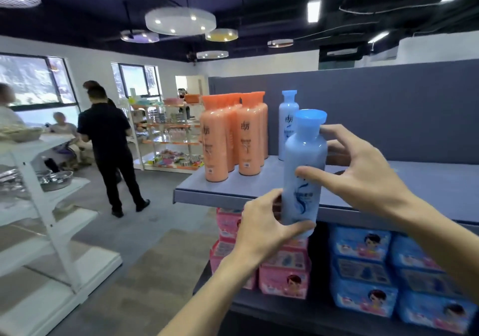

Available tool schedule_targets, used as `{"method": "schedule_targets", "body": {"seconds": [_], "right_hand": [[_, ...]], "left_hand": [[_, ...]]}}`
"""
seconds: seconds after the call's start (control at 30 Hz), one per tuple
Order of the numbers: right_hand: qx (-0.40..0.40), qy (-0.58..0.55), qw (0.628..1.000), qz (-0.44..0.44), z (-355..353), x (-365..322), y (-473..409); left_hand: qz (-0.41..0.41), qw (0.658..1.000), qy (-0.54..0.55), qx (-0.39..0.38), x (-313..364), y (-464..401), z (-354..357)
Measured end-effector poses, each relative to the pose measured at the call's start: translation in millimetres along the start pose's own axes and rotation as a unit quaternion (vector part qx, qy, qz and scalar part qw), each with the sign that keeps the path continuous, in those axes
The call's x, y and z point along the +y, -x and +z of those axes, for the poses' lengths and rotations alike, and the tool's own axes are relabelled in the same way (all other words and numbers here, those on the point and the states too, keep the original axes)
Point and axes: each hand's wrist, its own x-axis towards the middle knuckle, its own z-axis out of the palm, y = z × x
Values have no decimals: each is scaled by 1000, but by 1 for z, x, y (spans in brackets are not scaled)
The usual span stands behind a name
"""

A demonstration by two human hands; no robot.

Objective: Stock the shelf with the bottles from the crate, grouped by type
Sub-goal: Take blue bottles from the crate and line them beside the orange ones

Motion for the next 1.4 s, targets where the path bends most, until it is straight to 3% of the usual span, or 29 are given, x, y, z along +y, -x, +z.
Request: {"method": "schedule_targets", "body": {"seconds": [0.17, 0.6, 0.9, 1.4], "right_hand": [[0, 4, 1000, -12, -6, -11, -37], [-16, 36, 997, 68, -1, 28, -75], [-11, 41, 993, 108, 7, 62, -101], [-12, 79, 988, 135, 41, 116, -160]], "left_hand": [[12, 999, -21, 45, 18, -28, -16], [-59, 996, -70, 17, 3, -76, 7], [-104, 994, -46, 2, -12, -102, 21], [-155, 983, -94, -23, -48, -169, 35]]}}
